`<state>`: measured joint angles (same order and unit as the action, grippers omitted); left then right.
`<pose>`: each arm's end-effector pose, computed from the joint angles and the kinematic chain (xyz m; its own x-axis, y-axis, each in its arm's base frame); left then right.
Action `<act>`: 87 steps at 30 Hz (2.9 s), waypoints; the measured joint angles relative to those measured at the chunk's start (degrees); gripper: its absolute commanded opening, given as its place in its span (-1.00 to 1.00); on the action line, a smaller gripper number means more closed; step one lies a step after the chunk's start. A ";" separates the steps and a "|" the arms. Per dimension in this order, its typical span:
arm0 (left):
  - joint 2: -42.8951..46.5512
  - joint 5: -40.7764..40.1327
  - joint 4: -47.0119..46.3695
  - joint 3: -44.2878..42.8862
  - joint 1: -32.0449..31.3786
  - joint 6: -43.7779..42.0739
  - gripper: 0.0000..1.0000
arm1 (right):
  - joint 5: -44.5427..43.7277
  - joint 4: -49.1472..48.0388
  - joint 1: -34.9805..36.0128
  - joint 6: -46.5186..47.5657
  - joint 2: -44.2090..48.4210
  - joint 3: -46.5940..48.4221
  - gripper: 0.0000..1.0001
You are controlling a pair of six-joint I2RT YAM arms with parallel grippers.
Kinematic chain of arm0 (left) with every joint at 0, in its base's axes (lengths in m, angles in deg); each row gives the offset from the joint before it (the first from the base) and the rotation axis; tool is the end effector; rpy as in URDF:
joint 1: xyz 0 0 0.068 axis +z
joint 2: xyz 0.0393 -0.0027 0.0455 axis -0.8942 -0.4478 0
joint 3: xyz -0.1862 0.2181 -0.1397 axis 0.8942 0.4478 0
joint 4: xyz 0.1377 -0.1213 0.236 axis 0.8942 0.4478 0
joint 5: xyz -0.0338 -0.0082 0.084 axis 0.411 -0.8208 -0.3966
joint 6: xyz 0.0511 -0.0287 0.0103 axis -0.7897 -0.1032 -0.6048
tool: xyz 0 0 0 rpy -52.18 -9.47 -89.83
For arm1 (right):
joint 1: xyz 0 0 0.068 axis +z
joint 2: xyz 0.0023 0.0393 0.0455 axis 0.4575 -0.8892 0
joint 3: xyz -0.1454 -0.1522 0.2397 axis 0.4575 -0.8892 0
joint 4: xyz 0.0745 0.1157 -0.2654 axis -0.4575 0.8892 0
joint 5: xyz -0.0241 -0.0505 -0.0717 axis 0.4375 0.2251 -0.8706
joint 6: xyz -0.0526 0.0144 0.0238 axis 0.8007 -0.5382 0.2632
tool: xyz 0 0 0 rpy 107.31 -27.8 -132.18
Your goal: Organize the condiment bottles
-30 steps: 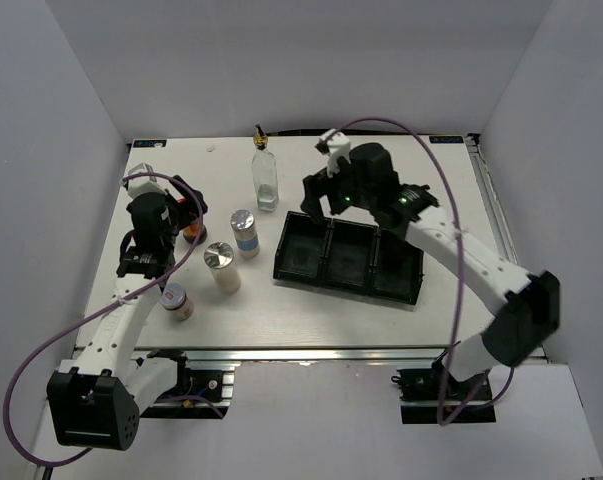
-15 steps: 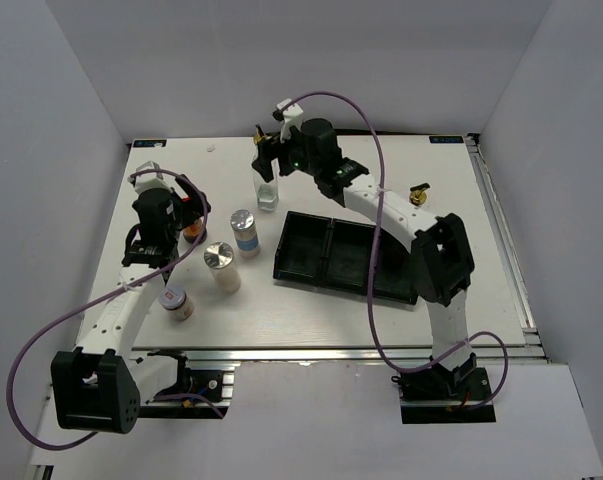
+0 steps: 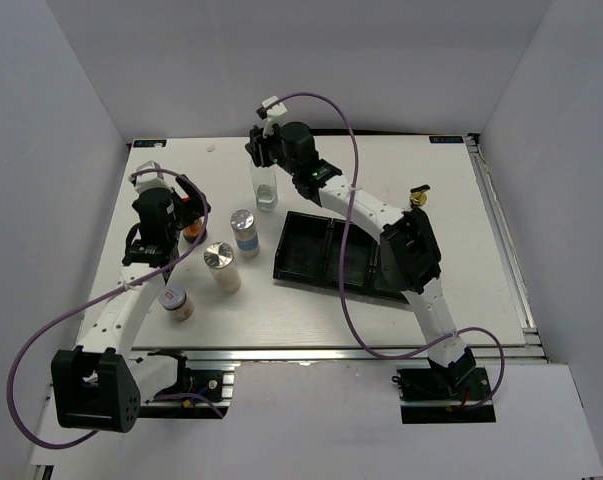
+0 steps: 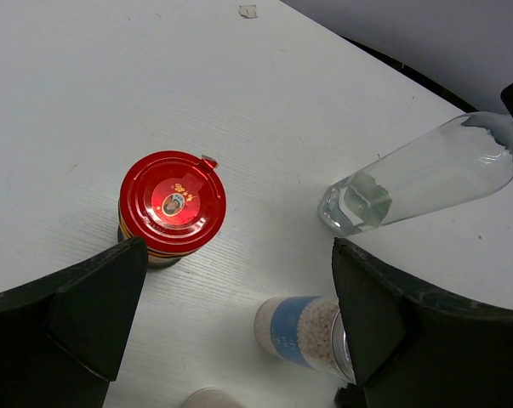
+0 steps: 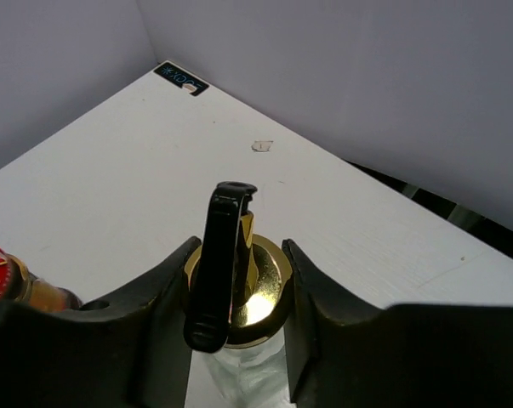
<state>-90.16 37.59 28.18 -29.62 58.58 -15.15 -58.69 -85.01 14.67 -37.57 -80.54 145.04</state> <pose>0.2782 -0.0149 0.3163 -0.2914 -0.4169 -0.8610 -0.2546 0.9014 -0.3503 0.4711 0.4217 0.3404 -0.0361 0.0146 -0.9992 -0.6534 0.7562 0.0346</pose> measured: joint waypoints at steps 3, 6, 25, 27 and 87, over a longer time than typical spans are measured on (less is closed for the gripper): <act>0.31 -0.46 0.33 0.00 0.00 -0.15 0.96 | -2.49 -0.76 0.90 1.16 -0.15 0.00 -1.00; 0.74 -1.42 0.63 0.00 0.00 -0.26 0.96 | -4.07 -0.83 1.73 2.62 -0.15 0.00 -1.00; 3.41 -2.51 1.36 0.00 0.00 -0.20 0.96 | 3.06 11.06 2.51 1.68 42.93 -23.32 -1.00; 3.41 -2.51 1.33 0.00 0.00 -0.20 0.96 | 2.95 11.72 2.49 0.57 49.44 -26.99 -1.00; 3.15 -4.46 1.73 0.68 0.00 -1.01 0.96 | -35.87 18.91 -3.76 -2.43 87.23 -75.89 -1.00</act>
<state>-87.01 33.13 29.90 -28.94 58.58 -16.16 -94.56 -66.11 10.91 -39.99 6.69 69.15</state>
